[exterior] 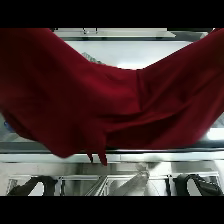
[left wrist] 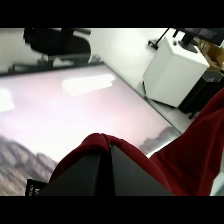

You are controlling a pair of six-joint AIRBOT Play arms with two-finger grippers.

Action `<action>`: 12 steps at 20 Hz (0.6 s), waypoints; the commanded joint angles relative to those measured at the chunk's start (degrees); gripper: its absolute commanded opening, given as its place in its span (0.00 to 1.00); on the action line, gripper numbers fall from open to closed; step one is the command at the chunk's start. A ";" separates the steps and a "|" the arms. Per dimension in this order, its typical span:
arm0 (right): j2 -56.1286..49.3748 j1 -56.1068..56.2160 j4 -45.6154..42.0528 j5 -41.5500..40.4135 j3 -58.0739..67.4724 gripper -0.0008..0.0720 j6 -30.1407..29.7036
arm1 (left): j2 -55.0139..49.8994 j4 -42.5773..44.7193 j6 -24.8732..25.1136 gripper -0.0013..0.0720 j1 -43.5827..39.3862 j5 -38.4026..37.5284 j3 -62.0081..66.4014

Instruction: Fold the shirts.

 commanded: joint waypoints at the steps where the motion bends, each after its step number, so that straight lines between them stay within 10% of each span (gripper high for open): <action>1: -10.56 1.01 -0.02 7.19 -1.07 0.03 1.46 | -5.75 0.07 0.92 0.05 -0.15 -0.83 -8.92; 7: -39.01 4.46 -0.04 1.25 -8.46 0.03 0.70 | -29.40 0.02 8.04 0.06 -4.90 7.26 -18.93; 9: -49.83 4.57 1.25 -4.44 -8.48 0.09 -1.88 | -38.82 -0.11 10.97 0.43 -5.01 9.20 -16.68; 11: -57.75 3.96 6.19 -7.80 -7.26 0.82 -7.89 | -47.04 -0.20 10.95 0.47 -3.82 7.91 -10.69; 12: -60.02 3.37 8.11 -7.43 -5.95 0.90 -8.31 | -50.12 -0.20 10.88 0.47 -2.82 6.03 -6.84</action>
